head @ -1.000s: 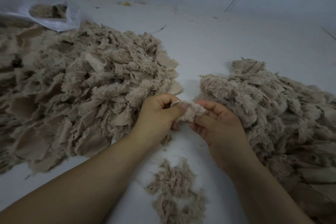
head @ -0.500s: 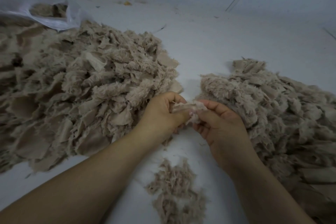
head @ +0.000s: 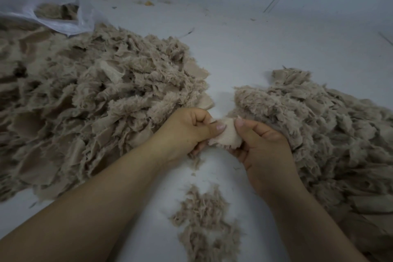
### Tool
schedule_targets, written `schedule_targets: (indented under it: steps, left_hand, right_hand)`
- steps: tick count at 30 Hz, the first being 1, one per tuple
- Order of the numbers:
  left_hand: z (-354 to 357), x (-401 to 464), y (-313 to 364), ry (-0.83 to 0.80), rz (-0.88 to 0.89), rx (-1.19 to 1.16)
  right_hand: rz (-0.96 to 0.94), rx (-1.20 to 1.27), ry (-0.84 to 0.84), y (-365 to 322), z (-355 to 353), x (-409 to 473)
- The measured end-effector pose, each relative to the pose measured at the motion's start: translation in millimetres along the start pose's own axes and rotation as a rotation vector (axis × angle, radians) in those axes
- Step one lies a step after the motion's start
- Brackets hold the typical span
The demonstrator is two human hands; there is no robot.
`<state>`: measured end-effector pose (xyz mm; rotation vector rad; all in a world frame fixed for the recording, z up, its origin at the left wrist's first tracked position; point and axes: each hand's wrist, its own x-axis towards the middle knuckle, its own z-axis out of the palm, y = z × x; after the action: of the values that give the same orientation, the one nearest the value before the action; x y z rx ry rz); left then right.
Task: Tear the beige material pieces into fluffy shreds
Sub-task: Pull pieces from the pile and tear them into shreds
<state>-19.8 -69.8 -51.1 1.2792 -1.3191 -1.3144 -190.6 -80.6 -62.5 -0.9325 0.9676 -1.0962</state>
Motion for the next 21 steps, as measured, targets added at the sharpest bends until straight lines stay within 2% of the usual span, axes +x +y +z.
schedule_targets:
  steps: [2,3,6,8,9,10,12,14,16,18,21]
  left_hand:
    - [2,-1,-1,-0.036,0.007,0.011]
    - [3,-2,0,-0.011,0.03,-0.077]
    - [1,1,8,0.289,0.196,-0.637]
    - [2,6,11,0.341,0.285,-0.744]
    - [5,8,7,0.352,0.279,-0.665]
    - [10,9,1,0.368,0.254,-0.486]
    - [23,9,-12,0.377,0.268,0.105]
    - [35,9,-19,0.271,0.361,0.537]
    - [39,10,-18,0.153,0.41,0.698]
    - [42,4,-19,0.134,0.363,0.742]
    - [64,-23,-18,0.192,0.332,0.569]
  right_hand:
    - [-0.02,-0.004,0.016,0,0,-1]
    - [-0.029,0.009,0.028,0,0,0]
    - [-0.013,0.076,0.092,1,-1,3]
    - [0.005,0.072,0.111,2,-1,4]
    - [0.009,0.072,0.115,2,-1,4]
    - [0.014,0.084,0.12,2,-1,4]
    - [0.029,0.135,0.124,1,0,4]
    - [0.034,0.175,0.121,-1,0,4]
    - [0.029,0.183,0.118,-1,-1,5]
    - [0.023,0.205,0.115,-2,-1,5]
    - [0.024,0.298,0.118,-4,-1,5]
